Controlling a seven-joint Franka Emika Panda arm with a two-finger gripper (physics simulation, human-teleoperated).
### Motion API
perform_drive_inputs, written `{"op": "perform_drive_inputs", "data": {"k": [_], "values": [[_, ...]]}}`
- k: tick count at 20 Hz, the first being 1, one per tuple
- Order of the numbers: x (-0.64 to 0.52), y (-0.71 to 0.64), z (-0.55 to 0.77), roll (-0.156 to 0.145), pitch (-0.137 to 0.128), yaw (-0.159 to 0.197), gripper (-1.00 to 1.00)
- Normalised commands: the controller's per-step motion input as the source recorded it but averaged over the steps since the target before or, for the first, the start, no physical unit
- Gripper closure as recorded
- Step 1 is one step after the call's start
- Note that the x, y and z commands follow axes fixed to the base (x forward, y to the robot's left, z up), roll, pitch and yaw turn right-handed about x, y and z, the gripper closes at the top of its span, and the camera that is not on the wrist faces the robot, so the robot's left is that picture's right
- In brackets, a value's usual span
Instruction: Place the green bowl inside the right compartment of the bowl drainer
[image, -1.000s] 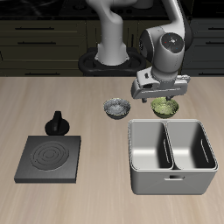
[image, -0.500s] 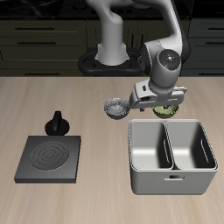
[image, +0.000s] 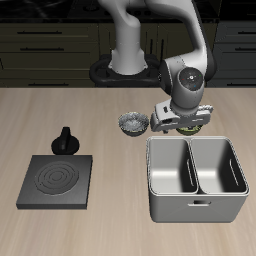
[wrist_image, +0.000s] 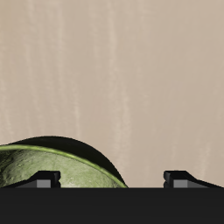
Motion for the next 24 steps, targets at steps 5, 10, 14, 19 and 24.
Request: {"op": "perform_drive_inputs", "data": {"k": [5,10,14,19,24], "values": [[-0.1,-0.01,0.05,0.04,-0.01,-0.029,1.0],[-0.02,-0.03,0.18,0.017,-0.036,-0.013,1.0],[0.07,-0.11,0.16,-0.02,-0.033,0.015,1.0],[0.1,-0.23,0.47,-0.033,-0.08,0.021,1.0],[0.01,-0.23,0.61,-0.024,-0.103,0.002,1.0]]}}
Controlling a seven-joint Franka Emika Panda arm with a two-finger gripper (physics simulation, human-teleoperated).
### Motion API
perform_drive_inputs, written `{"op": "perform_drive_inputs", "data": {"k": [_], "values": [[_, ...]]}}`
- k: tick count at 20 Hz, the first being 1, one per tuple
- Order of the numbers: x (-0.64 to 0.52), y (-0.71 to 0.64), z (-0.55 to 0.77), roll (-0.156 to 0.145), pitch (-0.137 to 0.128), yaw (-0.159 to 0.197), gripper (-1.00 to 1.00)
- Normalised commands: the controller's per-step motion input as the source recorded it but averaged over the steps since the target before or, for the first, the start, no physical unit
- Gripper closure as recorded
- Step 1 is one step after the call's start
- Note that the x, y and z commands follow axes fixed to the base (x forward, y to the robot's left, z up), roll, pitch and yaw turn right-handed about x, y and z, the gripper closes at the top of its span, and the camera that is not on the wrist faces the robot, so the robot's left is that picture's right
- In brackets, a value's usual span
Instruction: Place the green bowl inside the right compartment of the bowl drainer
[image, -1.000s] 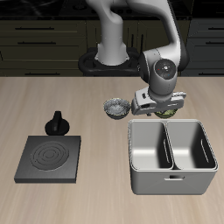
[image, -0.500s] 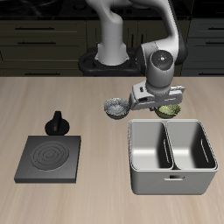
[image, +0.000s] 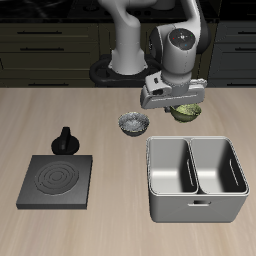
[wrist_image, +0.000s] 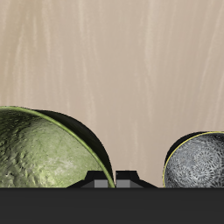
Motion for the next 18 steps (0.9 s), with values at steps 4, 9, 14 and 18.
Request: {"op": "perform_drive_inputs", "data": {"k": [4,9,14,18], "values": [[-0.06,-0.14,0.66,0.002,-0.108,-0.013,1.0],[-0.17,-0.14,0.74,0.003,-0.118,-0.035,1.0],[-0.09,-0.09,0.39,-0.007,-0.076,-0.018,1.0],[-0.03,-0.07,0.21,-0.006,-0.03,-0.018,1.0]]}}
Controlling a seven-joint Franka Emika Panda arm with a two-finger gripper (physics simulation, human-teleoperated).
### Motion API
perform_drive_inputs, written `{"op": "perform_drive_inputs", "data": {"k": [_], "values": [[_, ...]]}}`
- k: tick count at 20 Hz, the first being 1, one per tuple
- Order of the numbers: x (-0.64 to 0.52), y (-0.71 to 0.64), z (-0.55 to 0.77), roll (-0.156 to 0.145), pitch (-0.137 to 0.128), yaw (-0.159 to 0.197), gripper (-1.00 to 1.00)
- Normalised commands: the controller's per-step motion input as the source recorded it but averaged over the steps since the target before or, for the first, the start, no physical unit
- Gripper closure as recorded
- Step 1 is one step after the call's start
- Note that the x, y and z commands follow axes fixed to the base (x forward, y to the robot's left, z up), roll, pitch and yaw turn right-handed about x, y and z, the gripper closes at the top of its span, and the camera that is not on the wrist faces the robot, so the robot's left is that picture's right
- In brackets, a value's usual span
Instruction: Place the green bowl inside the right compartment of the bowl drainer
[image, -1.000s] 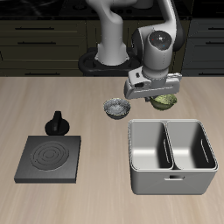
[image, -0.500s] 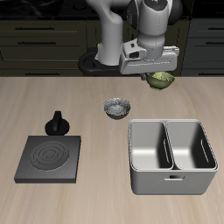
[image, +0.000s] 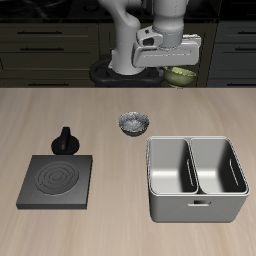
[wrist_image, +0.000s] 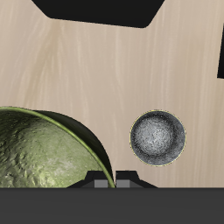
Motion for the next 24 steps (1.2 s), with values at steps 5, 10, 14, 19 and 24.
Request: {"op": "perform_drive_inputs", "data": {"k": [5,10,14,19,24], "values": [[0.08,-0.08,0.16,-0.007,-0.01,-0.006,1.0],[0.24,-0.14,0.26,-0.02,-0.024,0.007,1.0],[0.38,-0.22,0.33,-0.01,0.011,-0.021,1.0],[0.39,-0.1,0.31,-0.025,-0.001,0.006,1.0],[0.46,-0.1,0.09,-0.031,0.035,0.003,1.0]]}}
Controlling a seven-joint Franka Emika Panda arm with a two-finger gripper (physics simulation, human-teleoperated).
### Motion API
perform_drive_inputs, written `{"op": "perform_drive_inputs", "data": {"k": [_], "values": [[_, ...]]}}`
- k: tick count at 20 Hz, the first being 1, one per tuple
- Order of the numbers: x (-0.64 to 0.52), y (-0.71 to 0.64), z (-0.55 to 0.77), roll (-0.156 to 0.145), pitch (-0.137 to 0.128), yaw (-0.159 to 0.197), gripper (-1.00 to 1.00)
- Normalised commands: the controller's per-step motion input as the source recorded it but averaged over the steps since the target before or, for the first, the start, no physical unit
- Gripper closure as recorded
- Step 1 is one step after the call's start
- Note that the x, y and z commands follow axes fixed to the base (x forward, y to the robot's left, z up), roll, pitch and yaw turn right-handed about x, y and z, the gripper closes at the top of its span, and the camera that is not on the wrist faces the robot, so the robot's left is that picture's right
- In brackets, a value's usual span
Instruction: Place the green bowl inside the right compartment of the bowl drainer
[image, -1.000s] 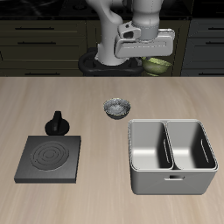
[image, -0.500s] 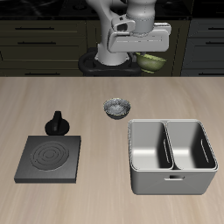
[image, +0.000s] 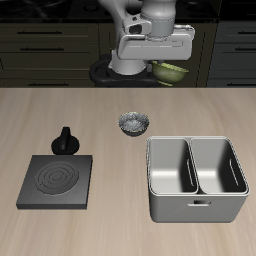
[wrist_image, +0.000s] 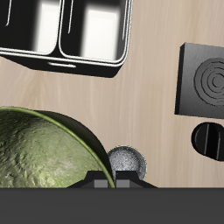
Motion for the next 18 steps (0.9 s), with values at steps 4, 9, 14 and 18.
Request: {"op": "perform_drive_inputs", "data": {"k": [4,9,14,18], "values": [[0.53,-0.17,-0.03,-0.035,0.048,-0.007,1.0],[0.48,-0.08,0.06,-0.019,0.018,-0.007,1.0],[0.43,0.01,0.14,0.015,-0.008,-0.011,1.0],[0.37,-0.09,0.1,-0.01,-0.006,-0.001,1.0]]}}
